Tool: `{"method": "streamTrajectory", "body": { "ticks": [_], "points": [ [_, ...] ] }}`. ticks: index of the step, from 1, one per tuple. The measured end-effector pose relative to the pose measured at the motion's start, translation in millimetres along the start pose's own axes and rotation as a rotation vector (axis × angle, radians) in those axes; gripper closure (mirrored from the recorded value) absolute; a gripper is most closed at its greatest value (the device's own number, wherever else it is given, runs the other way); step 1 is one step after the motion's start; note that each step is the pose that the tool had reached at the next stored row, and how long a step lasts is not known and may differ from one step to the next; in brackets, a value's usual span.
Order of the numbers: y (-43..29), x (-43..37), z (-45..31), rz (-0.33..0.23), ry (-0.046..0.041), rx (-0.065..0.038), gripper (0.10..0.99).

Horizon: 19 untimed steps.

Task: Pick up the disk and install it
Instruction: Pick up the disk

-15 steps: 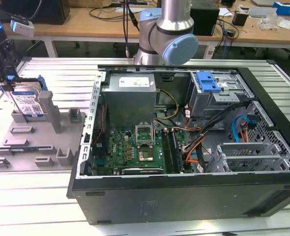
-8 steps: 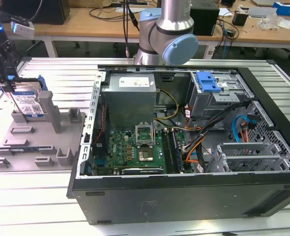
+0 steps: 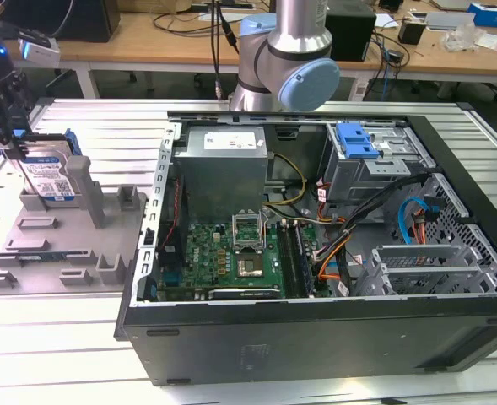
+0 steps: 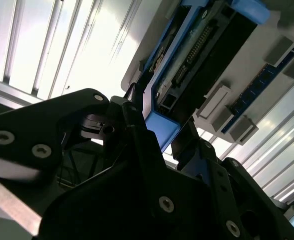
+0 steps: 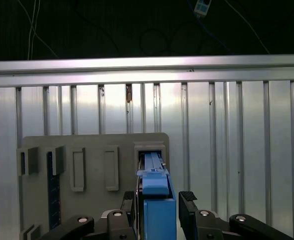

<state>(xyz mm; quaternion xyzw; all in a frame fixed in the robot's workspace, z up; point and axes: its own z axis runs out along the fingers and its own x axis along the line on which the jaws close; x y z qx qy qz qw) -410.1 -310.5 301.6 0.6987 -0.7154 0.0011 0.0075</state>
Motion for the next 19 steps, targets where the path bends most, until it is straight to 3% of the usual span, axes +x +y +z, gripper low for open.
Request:
{"method": "streamTrajectory", "body": {
  "ticks": [4,5,6,19],
  "points": [
    [0.4,0.0,0.1,0.000,0.0001,0.000,0.604],
    [0.5,0.0,0.1,0.000,0.0001,0.000,0.620],
    [0.5,0.0,0.2,0.000,0.0001,0.000,0.694],
    [0.6,0.0,1.3,0.000,0.0002,0.000,0.694]
  ]
}}
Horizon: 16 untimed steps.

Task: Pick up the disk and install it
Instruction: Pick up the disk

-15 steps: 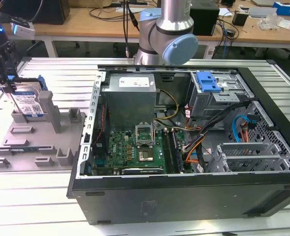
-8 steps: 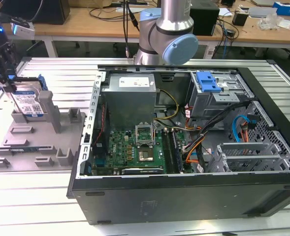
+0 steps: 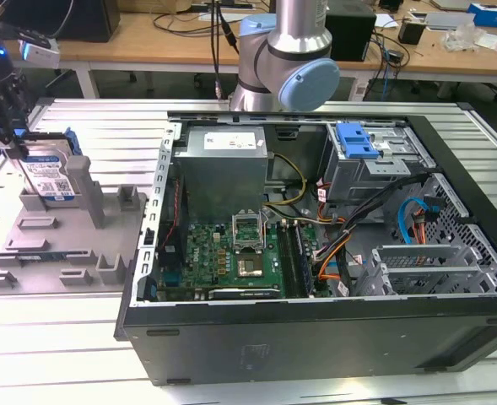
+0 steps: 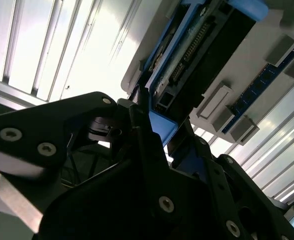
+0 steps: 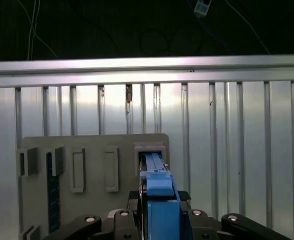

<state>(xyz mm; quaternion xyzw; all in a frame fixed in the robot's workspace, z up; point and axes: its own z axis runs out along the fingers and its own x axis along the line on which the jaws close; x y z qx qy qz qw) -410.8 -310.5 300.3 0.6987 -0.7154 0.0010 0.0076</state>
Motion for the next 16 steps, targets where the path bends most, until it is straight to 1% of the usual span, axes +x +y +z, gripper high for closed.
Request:
{"method": "streamTrajectory", "body": {
  "ticks": [3,14,16],
  "points": [
    [0.0,0.0,0.1,0.000,0.0000,0.000,0.718],
    [0.0,0.0,0.2,0.000,0.0000,0.000,0.718],
    [0.1,0.1,-2.9,0.000,-0.0001,0.000,0.718]
  ]
}}
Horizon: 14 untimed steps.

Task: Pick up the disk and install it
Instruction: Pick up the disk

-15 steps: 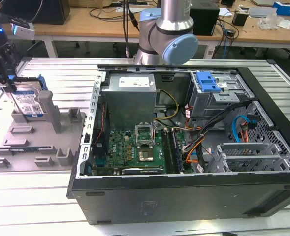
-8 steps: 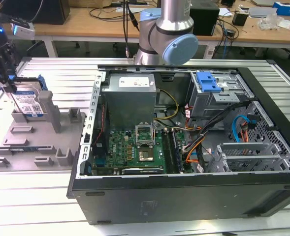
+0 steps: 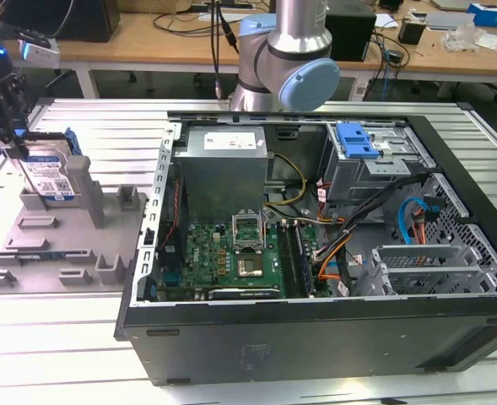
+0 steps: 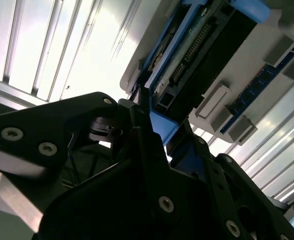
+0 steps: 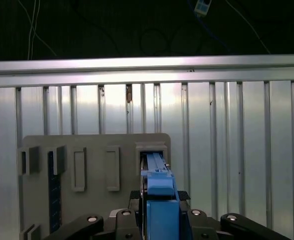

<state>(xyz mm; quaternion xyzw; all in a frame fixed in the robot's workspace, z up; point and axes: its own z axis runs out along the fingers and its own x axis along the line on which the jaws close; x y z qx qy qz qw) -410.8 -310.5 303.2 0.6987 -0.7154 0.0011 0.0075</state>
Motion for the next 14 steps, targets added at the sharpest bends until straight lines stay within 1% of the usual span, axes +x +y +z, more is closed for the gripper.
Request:
{"method": "streamTrajectory", "body": {
  "ticks": [1,4,5,6,9,12,14],
  "points": [
    [0.0,0.0,-1.7,0.000,0.0000,0.000,0.718],
    [0.1,0.2,-14.1,0.000,0.0001,0.000,0.718],
    [0.2,0.3,-22.1,0.000,0.0001,0.000,0.718],
    [0.2,0.3,-27.8,0.000,0.0001,0.000,0.718],
    [0.4,0.5,-41.3,0.000,0.0001,0.000,0.718],
    [0.7,0.9,-74.3,0.000,0.0001,0.000,0.718],
    [0.7,1.0,-83.2,0.000,0.0001,0.000,0.718]
  ]
}}
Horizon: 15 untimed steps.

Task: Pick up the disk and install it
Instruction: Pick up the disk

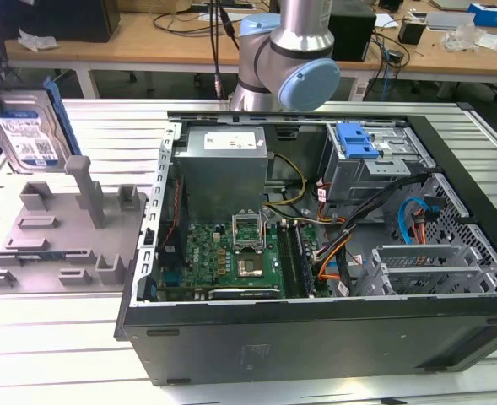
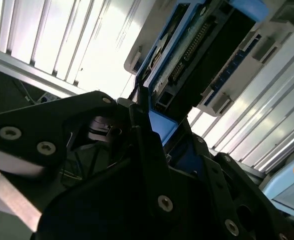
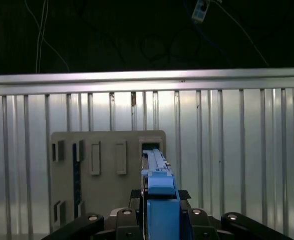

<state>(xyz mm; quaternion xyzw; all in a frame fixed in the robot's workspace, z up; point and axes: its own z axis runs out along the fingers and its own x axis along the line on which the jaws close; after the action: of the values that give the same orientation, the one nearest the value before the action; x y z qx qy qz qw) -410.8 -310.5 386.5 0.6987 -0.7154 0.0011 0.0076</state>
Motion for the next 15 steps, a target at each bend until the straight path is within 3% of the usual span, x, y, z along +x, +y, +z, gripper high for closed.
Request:
{"method": "streamTrajectory", "body": {
  "ticks": [6,11,15],
  "points": [
    [0.3,0.6,-31.1,0.000,0.0000,0.000,0.718],
    [0.5,1.6,-65.8,0.000,0.0000,0.000,0.718],
    [0.7,2.2,-86.4,0.000,0.0000,0.000,0.718]
  ]
}}
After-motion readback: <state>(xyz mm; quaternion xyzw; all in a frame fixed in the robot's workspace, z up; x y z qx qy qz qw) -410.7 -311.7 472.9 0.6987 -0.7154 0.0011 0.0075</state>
